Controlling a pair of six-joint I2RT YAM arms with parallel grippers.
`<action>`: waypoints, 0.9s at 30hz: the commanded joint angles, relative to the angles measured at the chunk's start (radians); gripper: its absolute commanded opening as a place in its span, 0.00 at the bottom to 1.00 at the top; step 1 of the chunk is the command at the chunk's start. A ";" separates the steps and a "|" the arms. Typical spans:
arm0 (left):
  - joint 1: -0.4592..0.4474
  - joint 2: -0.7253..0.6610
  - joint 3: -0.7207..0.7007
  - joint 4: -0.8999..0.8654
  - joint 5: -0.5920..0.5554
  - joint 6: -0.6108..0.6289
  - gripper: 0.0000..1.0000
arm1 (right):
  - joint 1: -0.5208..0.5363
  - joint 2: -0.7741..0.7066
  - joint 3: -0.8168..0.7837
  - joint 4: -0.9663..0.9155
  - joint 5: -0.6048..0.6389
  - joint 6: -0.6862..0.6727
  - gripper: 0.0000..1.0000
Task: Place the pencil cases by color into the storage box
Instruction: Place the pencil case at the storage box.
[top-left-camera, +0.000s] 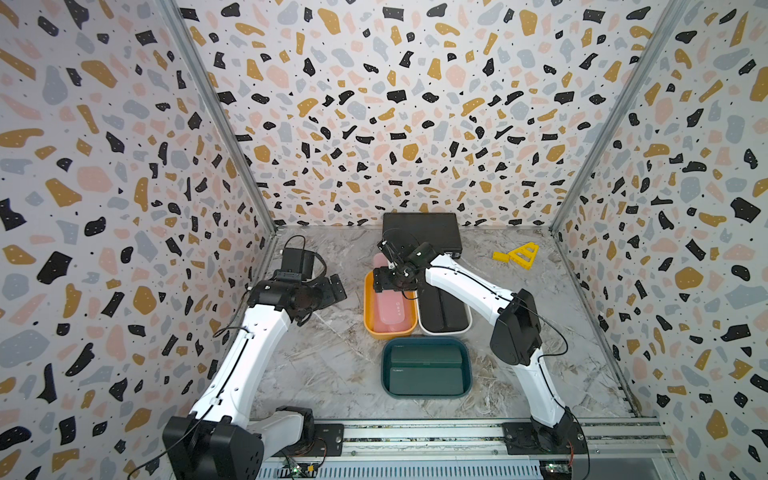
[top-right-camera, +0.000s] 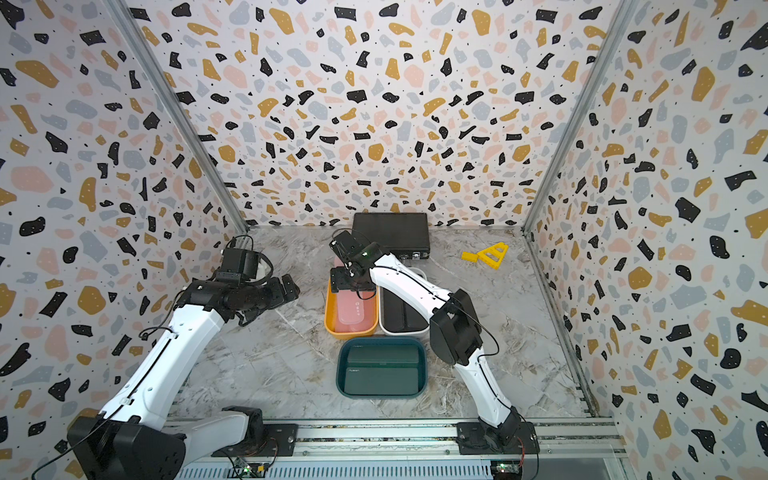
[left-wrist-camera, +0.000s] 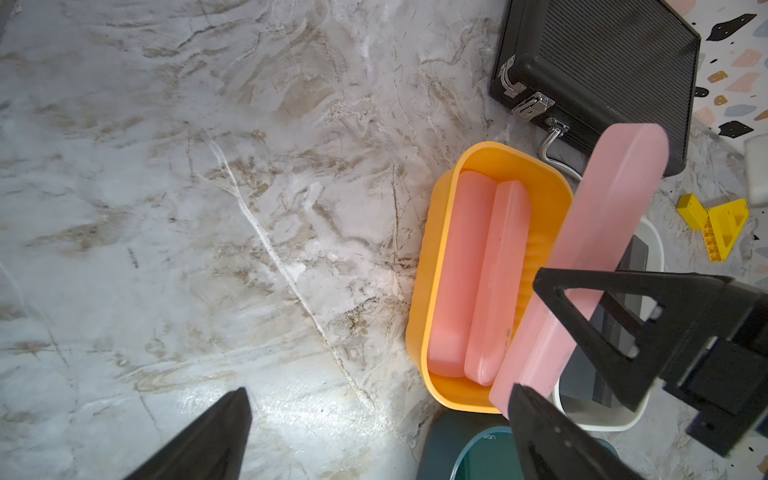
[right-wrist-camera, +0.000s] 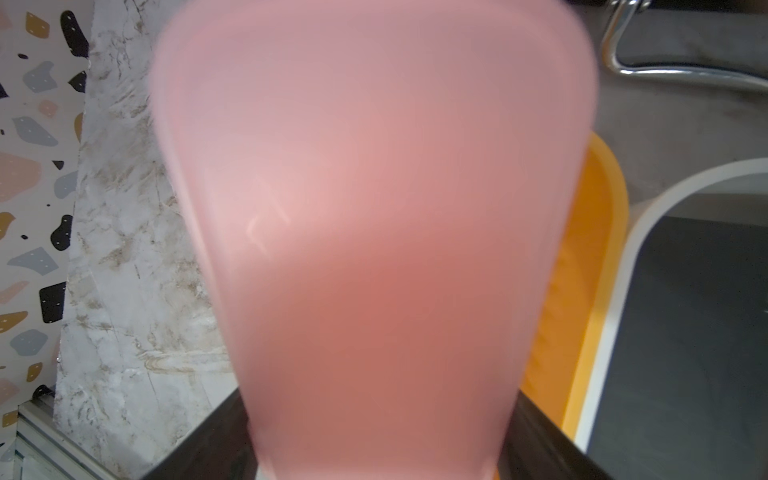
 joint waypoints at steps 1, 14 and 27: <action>0.012 -0.013 -0.017 0.007 0.016 0.021 1.00 | 0.002 -0.002 0.054 0.010 -0.001 0.011 0.64; 0.031 -0.003 -0.025 0.016 0.035 0.029 1.00 | 0.002 0.080 0.090 0.040 -0.016 0.033 0.63; 0.038 0.002 -0.035 0.023 0.052 0.031 1.00 | 0.004 0.100 0.065 0.036 -0.011 0.039 0.64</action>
